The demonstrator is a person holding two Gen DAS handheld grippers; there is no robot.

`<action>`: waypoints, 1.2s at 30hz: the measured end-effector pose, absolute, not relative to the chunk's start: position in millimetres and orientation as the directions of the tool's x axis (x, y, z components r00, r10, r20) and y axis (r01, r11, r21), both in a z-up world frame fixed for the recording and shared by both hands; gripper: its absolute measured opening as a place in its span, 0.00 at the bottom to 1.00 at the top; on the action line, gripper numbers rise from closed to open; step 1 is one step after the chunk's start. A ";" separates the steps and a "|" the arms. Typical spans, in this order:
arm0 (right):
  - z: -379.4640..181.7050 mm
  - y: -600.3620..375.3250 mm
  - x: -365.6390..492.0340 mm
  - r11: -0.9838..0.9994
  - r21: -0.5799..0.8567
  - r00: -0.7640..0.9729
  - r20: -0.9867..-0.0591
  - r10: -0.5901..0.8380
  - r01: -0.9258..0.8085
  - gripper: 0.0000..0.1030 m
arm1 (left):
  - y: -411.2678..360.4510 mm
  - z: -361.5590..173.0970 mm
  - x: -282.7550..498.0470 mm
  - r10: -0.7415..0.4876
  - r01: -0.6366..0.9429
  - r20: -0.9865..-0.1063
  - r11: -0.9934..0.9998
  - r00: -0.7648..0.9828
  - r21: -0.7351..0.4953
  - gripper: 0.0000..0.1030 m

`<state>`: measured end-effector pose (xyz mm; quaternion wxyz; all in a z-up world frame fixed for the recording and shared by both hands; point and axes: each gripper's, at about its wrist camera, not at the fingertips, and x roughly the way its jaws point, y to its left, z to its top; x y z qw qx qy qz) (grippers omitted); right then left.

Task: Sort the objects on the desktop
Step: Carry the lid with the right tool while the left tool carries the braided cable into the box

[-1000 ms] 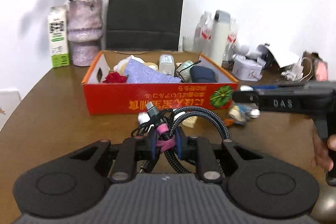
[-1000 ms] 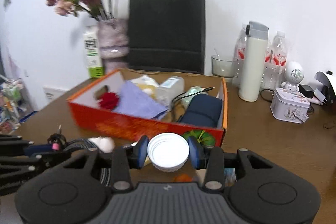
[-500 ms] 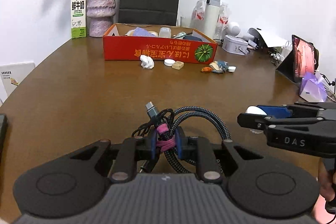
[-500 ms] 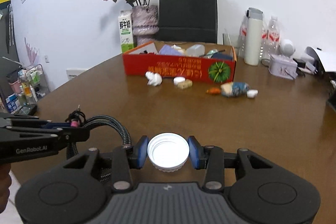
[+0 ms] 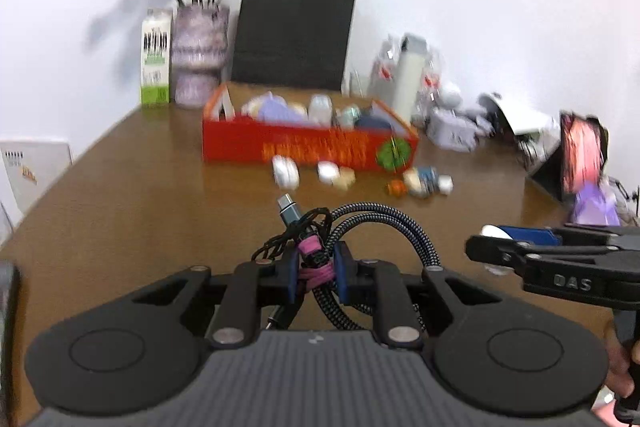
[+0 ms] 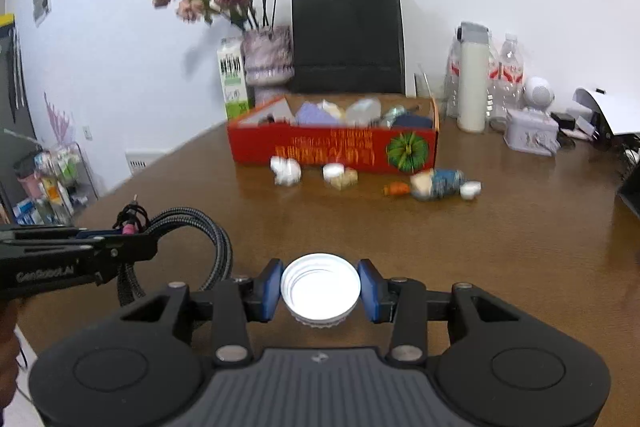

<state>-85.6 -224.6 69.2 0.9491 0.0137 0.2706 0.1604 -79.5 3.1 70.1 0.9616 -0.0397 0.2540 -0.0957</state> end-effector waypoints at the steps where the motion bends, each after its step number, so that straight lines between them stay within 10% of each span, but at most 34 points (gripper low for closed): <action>1: 75.7 -226.5 -78.5 0.946 0.118 0.805 -0.501 0.318 -0.301 0.38 | 5.3 80.1 -67.5 -0.206 0.167 -0.458 0.978 0.865 -0.125 0.18; 8: 146.1 -234.8 21.1 0.939 0.095 0.849 -0.405 0.340 -0.331 0.38 | 12.2 144.5 59.9 -0.176 0.161 -0.352 0.984 0.919 -0.072 0.18; 18: 113.0 -225.0 248.4 0.942 0.226 0.767 -0.548 0.332 -0.246 0.38 | -15.2 73.4 261.8 -0.141 0.179 -0.642 0.984 0.754 -0.007 0.19; 20: 89.5 -226.0 278.9 0.929 0.296 0.740 -0.569 0.357 -0.221 0.38 | -19.7 52.6 273.2 -0.149 0.204 -0.657 0.979 0.739 0.007 0.45; 23: 63.7 -217.5 304.6 0.952 0.264 0.728 -0.622 0.288 -0.151 0.65 | -21.7 29.4 276.8 -0.183 0.246 -0.675 0.969 0.715 -0.002 0.73; 36: 43.2 -197.1 305.2 0.980 -0.057 0.806 -0.580 0.121 -0.188 0.76 | -25.5 21.0 262.7 -0.141 0.098 -0.738 0.990 0.660 -0.101 0.64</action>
